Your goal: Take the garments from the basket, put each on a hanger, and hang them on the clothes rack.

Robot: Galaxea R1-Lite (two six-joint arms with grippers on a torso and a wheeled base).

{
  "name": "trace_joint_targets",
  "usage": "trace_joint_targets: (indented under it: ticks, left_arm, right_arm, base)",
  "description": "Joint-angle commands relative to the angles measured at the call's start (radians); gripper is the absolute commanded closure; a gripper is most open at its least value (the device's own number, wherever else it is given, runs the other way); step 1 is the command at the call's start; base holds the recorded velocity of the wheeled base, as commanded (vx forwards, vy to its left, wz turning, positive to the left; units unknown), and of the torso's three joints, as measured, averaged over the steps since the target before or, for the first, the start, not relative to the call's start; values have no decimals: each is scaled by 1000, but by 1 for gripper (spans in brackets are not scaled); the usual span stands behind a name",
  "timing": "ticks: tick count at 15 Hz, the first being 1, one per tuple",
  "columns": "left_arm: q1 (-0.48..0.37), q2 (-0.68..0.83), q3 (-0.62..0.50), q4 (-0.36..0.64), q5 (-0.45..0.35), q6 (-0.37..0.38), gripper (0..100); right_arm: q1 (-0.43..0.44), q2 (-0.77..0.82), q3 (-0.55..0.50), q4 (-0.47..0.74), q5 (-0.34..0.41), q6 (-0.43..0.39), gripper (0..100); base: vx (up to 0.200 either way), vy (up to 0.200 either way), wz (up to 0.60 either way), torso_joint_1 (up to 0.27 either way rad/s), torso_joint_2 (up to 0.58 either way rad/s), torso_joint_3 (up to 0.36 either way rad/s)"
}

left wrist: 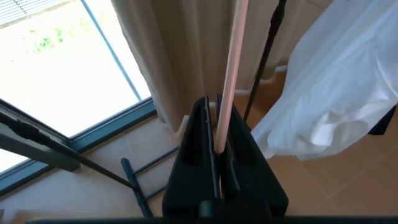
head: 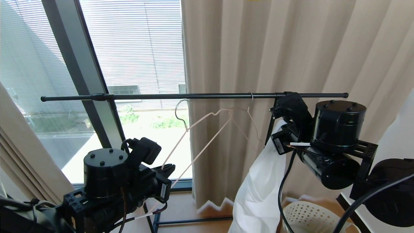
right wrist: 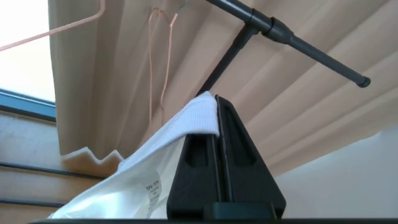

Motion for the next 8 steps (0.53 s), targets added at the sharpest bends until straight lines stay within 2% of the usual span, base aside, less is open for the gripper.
trace_joint_targets:
  ticks: [1, 2, 3, 4, 8]
  left_arm:
    - [10, 17, 72, -55, -61, 19, 100]
    - [10, 33, 103, -121, -86, 42, 100]
    - [10, 33, 103, -121, -86, 42, 100]
    - [7, 36, 148, -186, -92, 62, 100]
    - [4, 36, 164, -193, -103, 89, 100]
  right_arm:
    - [-10, 23, -3, -25, -35, -7, 100]
    - [-11, 36, -3, -64, -51, -22, 100]
    - [-11, 36, -3, -64, -51, -22, 100]
    - [-11, 49, -1, -106, -69, -42, 100]
    - [-11, 69, -11, -123, -97, -43, 100]
  base:
    - [0, 0, 0, 0, 0, 0]
    - [0, 0, 0, 0, 0, 0]
    - [0, 0, 0, 0, 0, 0]
    - [0, 0, 0, 0, 0, 0]
    - [0, 0, 0, 0, 0, 0]
